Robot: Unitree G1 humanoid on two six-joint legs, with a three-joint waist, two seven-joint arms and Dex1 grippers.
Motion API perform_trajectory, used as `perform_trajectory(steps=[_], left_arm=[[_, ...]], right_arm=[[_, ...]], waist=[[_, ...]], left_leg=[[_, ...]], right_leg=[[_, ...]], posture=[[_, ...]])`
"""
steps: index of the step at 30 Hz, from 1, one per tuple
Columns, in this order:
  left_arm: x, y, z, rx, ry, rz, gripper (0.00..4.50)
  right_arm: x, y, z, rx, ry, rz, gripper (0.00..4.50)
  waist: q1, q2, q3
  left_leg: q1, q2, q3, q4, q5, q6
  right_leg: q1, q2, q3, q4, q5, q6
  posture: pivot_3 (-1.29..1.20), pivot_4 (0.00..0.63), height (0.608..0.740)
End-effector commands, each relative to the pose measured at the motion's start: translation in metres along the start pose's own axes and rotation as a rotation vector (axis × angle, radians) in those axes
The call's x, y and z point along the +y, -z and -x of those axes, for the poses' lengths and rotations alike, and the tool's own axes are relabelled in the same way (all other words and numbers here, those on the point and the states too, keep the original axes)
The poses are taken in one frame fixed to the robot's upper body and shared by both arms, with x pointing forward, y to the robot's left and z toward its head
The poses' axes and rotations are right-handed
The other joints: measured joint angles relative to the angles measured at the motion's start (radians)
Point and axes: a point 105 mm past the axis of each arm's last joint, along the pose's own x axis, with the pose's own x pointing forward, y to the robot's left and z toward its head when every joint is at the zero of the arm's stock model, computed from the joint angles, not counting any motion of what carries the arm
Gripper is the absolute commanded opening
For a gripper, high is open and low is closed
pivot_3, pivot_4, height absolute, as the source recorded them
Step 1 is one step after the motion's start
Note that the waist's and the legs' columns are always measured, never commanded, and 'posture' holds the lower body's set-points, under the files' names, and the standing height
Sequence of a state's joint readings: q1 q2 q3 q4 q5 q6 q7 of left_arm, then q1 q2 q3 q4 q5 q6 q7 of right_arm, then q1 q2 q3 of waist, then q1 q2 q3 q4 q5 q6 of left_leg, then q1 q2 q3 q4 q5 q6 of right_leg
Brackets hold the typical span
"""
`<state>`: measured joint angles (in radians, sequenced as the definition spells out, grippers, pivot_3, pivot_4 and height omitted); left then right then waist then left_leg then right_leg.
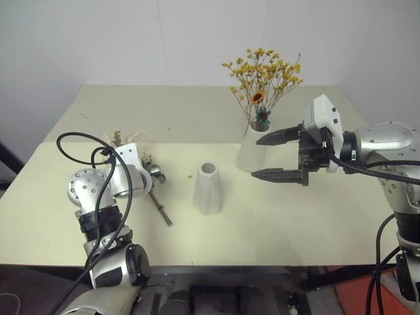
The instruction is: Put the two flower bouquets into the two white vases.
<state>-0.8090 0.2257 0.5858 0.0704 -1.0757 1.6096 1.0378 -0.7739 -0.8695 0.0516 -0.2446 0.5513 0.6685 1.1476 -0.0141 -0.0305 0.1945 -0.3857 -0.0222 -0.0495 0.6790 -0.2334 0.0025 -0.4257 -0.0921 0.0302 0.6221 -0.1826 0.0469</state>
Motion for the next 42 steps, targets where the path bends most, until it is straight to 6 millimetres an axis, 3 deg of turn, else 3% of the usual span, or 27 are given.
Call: perform_trajectory(steps=[1,2,5,18,23,27,34,38,42], left_arm=[[-0.003,-0.006,0.005,-0.002,0.009,-0.005,4.5],[-0.004,-0.006,0.005,0.002,0.006,-0.008,4.5],[-0.002,-0.004,0.003,0.022,-0.017,0.01,3.96],[-0.007,-0.019,0.003,0.018,-0.012,-0.038,0.13],[-0.006,-0.025,0.005,-0.007,-0.036,-0.044,0.11],[0.003,-0.048,0.018,-0.189,-0.113,-0.026,0.11],[0.003,-0.098,0.05,-0.497,0.003,-0.006,0.11],[-0.01,-0.128,0.088,-0.744,0.273,0.022,0.11],[-0.03,-0.144,0.127,-0.896,0.557,-0.023,0.11]], right_arm=[[-0.002,-0.016,0.005,-0.031,0.021,0.066,4.46],[-0.002,-0.017,0.005,-0.031,0.021,0.067,4.46],[-0.002,-0.016,0.005,-0.028,0.023,0.067,4.5],[0.001,-0.02,0.005,-0.042,0.007,0.071,4.5],[0.002,-0.018,0.005,-0.04,0.011,0.067,4.5],[0.002,-0.017,0.005,-0.043,0.021,0.066,4.5],[0.004,-0.022,0.007,-0.062,0.027,0.062,4.5],[0.006,-0.023,0.009,-0.073,0.047,0.055,4.5],[0.007,-0.021,0.012,-0.07,0.066,0.041,4.5]], waist=[[0.002,0.0,0.0],[0.002,0.0,0.0],[0.003,0.0,0.0],[0.002,0.0,0.0],[0.002,0.0,0.0],[0.002,0.0,0.0],[0.002,0.0,0.0],[0.002,0.0,0.0],[0.002,0.0,0.0]], left_leg=[[0.0,0.0,0.0,0.0,0.0,0.0],[0.0,0.0,0.0,0.0,0.0,-0.001],[0.0,-0.001,0.0,0.0,0.001,-0.001],[-0.001,-0.001,0.0,-0.001,0.001,-0.001],[-0.003,-0.001,-0.001,-0.002,0.001,-0.002],[-0.004,-0.001,-0.001,-0.003,0.0,-0.002],[-0.005,0.0,-0.001,-0.004,0.0,-0.003],[-0.006,0.0,-0.001,-0.004,0.0,-0.003],[-0.006,0.0,-0.001,-0.004,0.0,-0.003]], right_leg=[[0.0,0.0,0.0,0.0,0.0,0.0],[0.0,0.0,0.0,0.0,0.0,0.0],[0.0,0.0,0.0,0.0,0.0,0.0],[0.0,0.0,-0.001,-0.003,0.002,-0.003],[0.0,0.0,-0.003,-0.007,0.003,-0.003],[0.0,0.0,-0.003,-0.009,0.004,-0.002],[-0.001,0.0,-0.004,-0.011,0.004,-0.003],[-0.001,-0.001,-0.004,-0.012,0.004,-0.003],[-0.001,-0.001,-0.004,-0.012,0.004,-0.003]], posture=[[0.0,0.15,0.74],[0.0,0.15,0.74],[0.0,0.15,0.74],[0.0,0.15,0.74],[0.0,0.15,0.74],[0.0,0.15,0.74],[0.0,0.15,0.74],[0.0,0.15,0.74],[0.0,0.15,0.74]])
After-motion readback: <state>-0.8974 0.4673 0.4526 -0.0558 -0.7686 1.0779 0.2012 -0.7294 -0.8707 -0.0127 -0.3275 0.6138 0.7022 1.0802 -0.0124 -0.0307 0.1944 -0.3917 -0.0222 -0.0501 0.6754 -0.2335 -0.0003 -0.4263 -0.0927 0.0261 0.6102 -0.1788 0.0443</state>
